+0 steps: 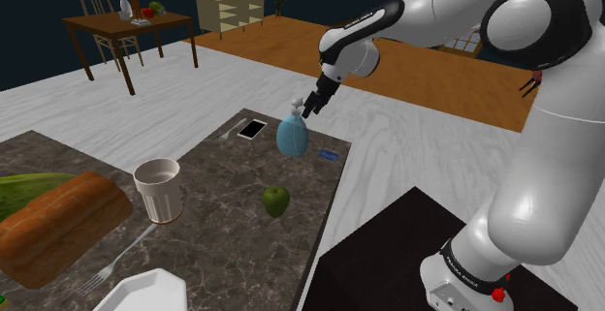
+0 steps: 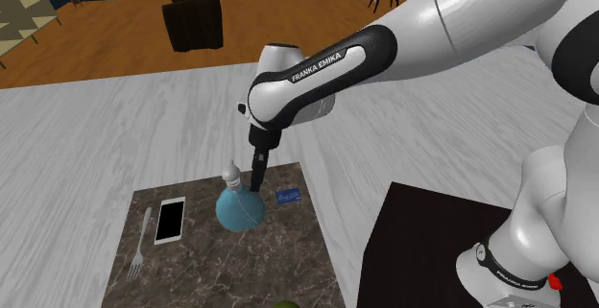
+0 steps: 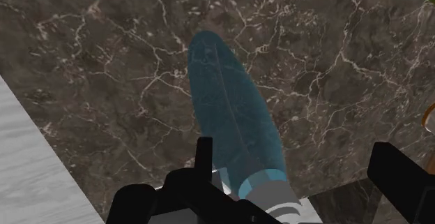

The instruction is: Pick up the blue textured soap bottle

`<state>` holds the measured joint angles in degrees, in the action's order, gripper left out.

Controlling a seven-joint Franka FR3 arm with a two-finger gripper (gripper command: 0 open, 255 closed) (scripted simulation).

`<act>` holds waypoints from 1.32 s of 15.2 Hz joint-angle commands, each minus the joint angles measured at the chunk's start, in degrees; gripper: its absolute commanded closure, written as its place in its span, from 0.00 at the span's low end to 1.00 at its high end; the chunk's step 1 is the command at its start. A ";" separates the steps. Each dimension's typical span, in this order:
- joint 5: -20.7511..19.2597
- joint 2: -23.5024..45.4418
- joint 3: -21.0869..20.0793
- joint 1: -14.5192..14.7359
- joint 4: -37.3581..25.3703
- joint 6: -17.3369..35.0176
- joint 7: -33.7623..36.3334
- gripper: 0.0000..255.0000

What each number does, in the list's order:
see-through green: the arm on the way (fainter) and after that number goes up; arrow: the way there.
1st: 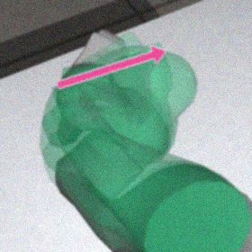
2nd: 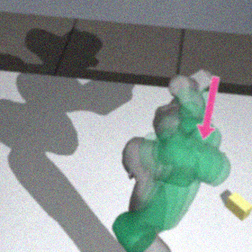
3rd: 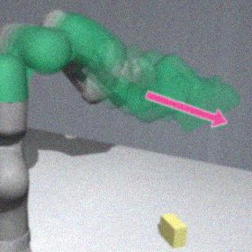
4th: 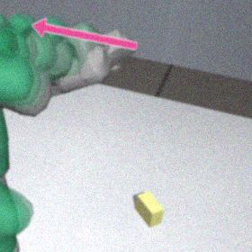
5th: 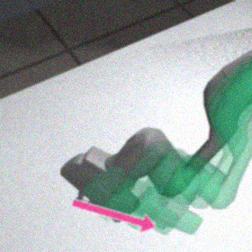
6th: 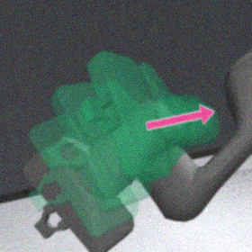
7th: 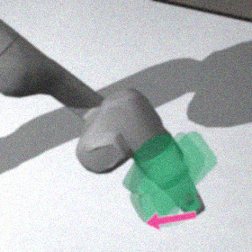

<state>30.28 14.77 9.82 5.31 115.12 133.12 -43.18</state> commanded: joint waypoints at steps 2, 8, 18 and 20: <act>4.48 6.45 -1.64 -1.38 -6.22 -0.11 -3.92 0.00; 6.48 9.29 -2.54 -1.87 -5.65 2.86 -6.30 0.00; 7.03 10.15 -2.79 -2.00 -5.64 3.62 -6.94 1.00; 7.02 10.16 -2.78 -2.01 -5.68 3.59 -6.93 1.00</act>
<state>37.31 24.83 7.06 3.29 109.42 136.71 -50.12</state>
